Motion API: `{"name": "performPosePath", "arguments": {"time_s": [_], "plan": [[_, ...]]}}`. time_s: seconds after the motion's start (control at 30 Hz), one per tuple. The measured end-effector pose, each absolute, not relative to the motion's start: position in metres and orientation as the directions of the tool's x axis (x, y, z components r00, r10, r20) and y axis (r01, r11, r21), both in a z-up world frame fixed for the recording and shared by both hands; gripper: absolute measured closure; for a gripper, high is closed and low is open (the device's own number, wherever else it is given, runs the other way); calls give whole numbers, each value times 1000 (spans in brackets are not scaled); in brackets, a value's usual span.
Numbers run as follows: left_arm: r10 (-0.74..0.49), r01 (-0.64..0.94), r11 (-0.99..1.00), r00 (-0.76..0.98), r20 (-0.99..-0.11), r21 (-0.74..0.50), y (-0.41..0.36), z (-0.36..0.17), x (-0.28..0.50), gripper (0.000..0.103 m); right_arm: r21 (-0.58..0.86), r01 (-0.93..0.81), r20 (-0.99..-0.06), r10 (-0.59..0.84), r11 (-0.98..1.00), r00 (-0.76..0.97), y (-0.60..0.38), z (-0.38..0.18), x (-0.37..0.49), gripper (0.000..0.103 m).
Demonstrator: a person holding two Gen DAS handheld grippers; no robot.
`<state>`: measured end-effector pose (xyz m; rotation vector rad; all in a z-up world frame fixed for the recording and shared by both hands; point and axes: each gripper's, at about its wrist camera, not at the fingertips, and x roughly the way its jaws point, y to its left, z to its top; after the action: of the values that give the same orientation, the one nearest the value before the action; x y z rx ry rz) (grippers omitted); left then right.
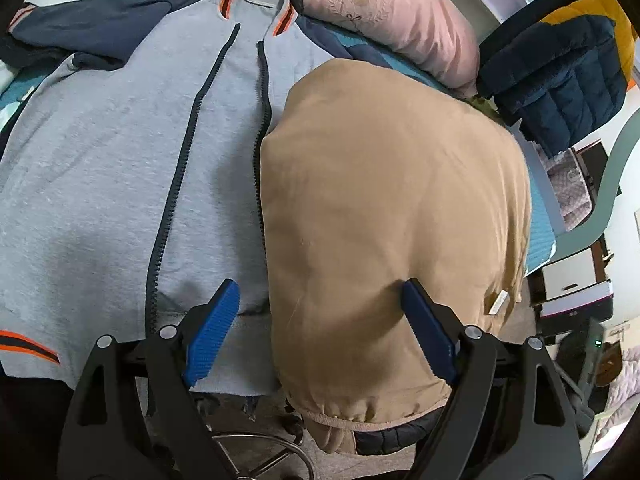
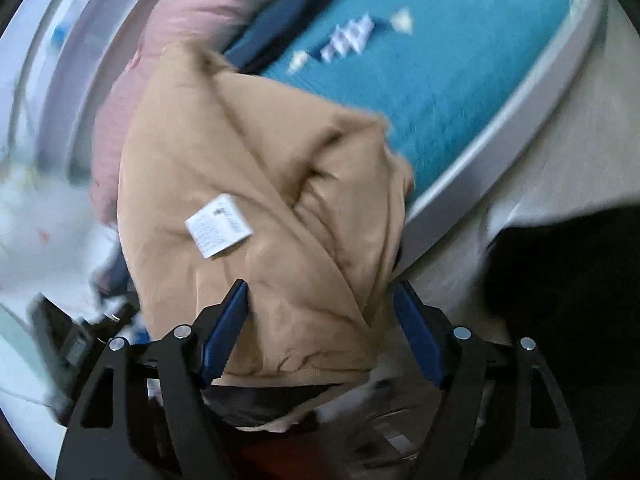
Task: Fold large clothes
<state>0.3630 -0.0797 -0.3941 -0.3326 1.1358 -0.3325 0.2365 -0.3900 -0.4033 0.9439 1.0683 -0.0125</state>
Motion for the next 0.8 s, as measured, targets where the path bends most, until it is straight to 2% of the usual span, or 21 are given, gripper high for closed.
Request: {"name": "performPosePath", "arguments": {"time_s": [0.1, 0.4, 0.47, 0.5, 0.6, 0.7, 0.8], "plan": [[-402, 93, 912, 388, -829, -399, -81, -394, 367, 17, 762, 443, -645, 491, 473, 586, -408, -418, 234, 32], [-343, 141, 939, 391, -854, -312, -89, -381, 384, 16, 777, 463, -629, 554, 427, 545, -410, -443, 248, 31], [-336, 166, 942, 402, -852, -293, -90, -371, 391, 16, 789, 404, -613, 555, 462, 562, -406, -433, 253, 45], [-331, 188, 943, 409, -850, -276, -91, -365, 396, 16, 781, 379, -620, 544, 496, 566, -403, -425, 254, 47], [-326, 312, 928, 419, -847, -203, -103, -343, 420, 16, 757, 316, -635, 528, 572, 564, -396, -412, 256, 48], [-303, 483, 872, 420, -855, -72, -128, -321, 450, 16, 750, 324, -646, 532, 577, 547, -393, -415, 261, 48], [-331, 649, 760, 328, -885, -44, -155, -318, 478, 15, 740, 353, -663, 531, 573, 528, -392, -424, 263, 48]]}}
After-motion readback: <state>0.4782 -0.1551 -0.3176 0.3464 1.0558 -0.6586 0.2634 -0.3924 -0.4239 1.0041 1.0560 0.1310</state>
